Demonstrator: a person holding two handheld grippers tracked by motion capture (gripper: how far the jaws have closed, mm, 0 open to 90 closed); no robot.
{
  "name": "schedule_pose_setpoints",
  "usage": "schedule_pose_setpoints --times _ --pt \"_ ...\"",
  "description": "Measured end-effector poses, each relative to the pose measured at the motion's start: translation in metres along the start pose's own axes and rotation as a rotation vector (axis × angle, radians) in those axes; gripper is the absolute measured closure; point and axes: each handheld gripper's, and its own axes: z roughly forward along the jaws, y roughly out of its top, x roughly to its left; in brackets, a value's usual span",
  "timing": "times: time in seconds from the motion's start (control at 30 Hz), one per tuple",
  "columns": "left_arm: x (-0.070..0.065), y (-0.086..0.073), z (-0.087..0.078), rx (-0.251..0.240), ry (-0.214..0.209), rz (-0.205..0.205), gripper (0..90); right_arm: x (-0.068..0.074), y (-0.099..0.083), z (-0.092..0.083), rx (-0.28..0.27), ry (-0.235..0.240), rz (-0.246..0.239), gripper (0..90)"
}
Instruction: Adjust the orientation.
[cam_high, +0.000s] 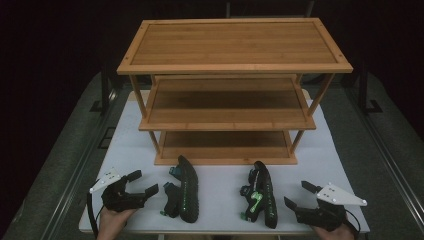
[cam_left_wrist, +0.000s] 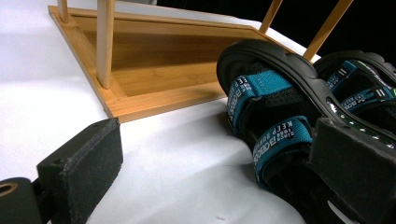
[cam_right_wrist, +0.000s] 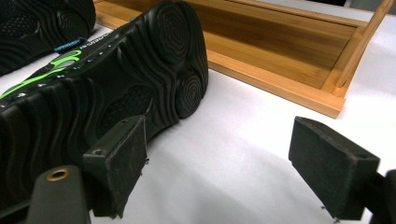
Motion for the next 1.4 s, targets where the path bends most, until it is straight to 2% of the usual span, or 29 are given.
schedule_pose_setpoints --times 0.6,0.8,0.83,0.9,0.97,1.03,1.1,1.2,1.23,1.27,1.33,1.4 --pt "-0.002 -0.001 -0.008 -0.006 -0.021 0.002 2.4 0.003 0.003 0.000 0.000 -0.009 -0.008 18.7" --pt "-0.006 -0.001 -0.005 0.010 -0.040 0.017 2.4 0.002 0.003 0.001 -0.001 -0.008 -0.010 18.7" --pt "-0.007 -0.001 -0.004 0.013 -0.062 0.018 4.5 0.002 0.003 0.001 0.002 -0.008 -0.006 18.7" --pt "-0.008 -0.001 -0.003 0.017 -0.068 0.023 5.7 0.001 0.002 0.000 0.001 -0.007 -0.005 18.7" --pt "-0.011 -0.002 -0.002 0.060 -0.083 0.069 12.9 0.001 0.003 0.000 -0.003 -0.010 -0.005 18.7" --pt "-0.013 -0.003 0.001 0.100 -0.080 0.095 15.1 0.002 0.003 -0.001 -0.005 -0.010 -0.006 18.7" --pt "-0.016 -0.004 0.003 0.139 -0.086 0.123 21.3 0.002 0.003 -0.001 -0.002 -0.010 -0.008 18.7" --pt "-0.019 -0.005 0.008 0.194 -0.088 0.153 23.3 0.002 0.003 0.000 -0.002 -0.010 -0.009 18.7" --pt "-0.019 -0.005 0.008 0.194 -0.088 0.153 23.6 0.002 0.003 0.000 -0.002 -0.010 -0.009 18.7" --pt "-0.022 -0.004 0.011 0.221 -0.085 0.180 24.1 0.002 0.003 0.000 -0.003 -0.009 -0.008 18.7" --pt "-0.024 -0.004 0.014 0.232 -0.074 0.199 29.7 0.002 0.003 0.000 -0.003 -0.008 -0.005 18.8" --pt "-0.024 -0.003 0.018 0.242 -0.065 0.200 32.6 0.002 0.003 0.000 -0.001 -0.007 -0.007 18.8"
